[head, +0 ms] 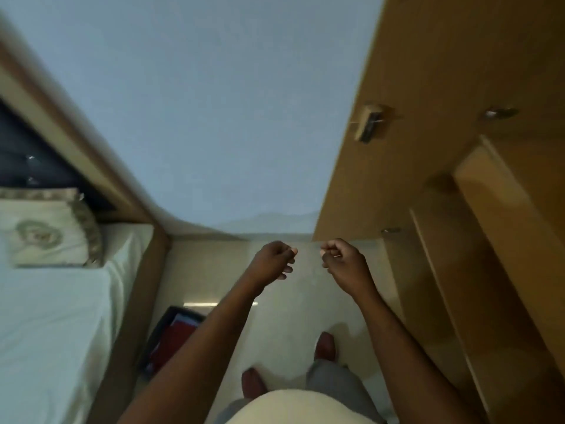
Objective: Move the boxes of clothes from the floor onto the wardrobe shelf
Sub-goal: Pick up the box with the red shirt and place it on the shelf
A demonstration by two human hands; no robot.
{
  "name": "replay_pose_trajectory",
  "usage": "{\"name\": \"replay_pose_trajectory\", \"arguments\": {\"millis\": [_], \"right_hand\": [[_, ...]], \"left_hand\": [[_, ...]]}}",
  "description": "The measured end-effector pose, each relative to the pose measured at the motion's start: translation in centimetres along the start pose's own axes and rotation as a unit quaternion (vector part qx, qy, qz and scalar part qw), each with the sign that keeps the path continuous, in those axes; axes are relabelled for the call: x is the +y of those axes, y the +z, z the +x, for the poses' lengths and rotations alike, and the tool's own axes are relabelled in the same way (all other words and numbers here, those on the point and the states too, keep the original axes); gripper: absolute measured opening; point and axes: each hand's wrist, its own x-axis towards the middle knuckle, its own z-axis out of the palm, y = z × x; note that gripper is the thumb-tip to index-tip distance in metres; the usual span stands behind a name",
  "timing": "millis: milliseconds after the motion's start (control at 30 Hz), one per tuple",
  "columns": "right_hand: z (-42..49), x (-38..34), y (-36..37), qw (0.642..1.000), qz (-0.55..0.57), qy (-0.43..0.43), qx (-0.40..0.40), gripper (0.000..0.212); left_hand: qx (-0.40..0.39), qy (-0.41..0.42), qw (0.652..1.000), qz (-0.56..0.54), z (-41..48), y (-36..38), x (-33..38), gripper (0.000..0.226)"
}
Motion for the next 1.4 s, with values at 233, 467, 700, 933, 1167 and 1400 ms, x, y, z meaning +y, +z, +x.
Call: {"name": "replay_pose_trajectory", "arguments": {"millis": [233, 467, 700, 933, 1167, 1400], "right_hand": [[-0.3, -4.3, 11.0, 0.985, -0.069, -0.050, -0.151, 0.009], [1.3, -7.9, 22.3, 0.939, -0.134, -0.109, -0.297, 0.008], [1.7, -7.1, 32.7, 0.883, -0.231, -0.137, -0.384, 0.007], [0.8, -2.0, 42.8, 0.846, -0.321, -0.109, -0.410, 0.010], [3.0, 10.6, 54.7, 0.836, -0.384, -0.042, -0.389, 0.007], [9.4, 24.4, 65.5, 0.824, -0.455, -0.057, -0.333, 0.023]], "left_hand": [[0.112, -0.064, 0.990, -0.063, -5.0, -9.6, -8.2, 0.019], [0.255, -0.142, 0.942, -0.165, -9.1, -16.4, -15.0, 0.020], [0.348, -0.230, 0.874, -0.250, -13.4, -20.4, -24.4, 0.017], [0.358, -0.294, 0.828, -0.316, -14.1, -22.9, -36.7, 0.017], [0.293, -0.383, 0.822, -0.303, -8.4, -23.1, -52.8, 0.005], [0.293, -0.435, 0.807, -0.272, 2.0, -23.1, -66.7, 0.067]]}}
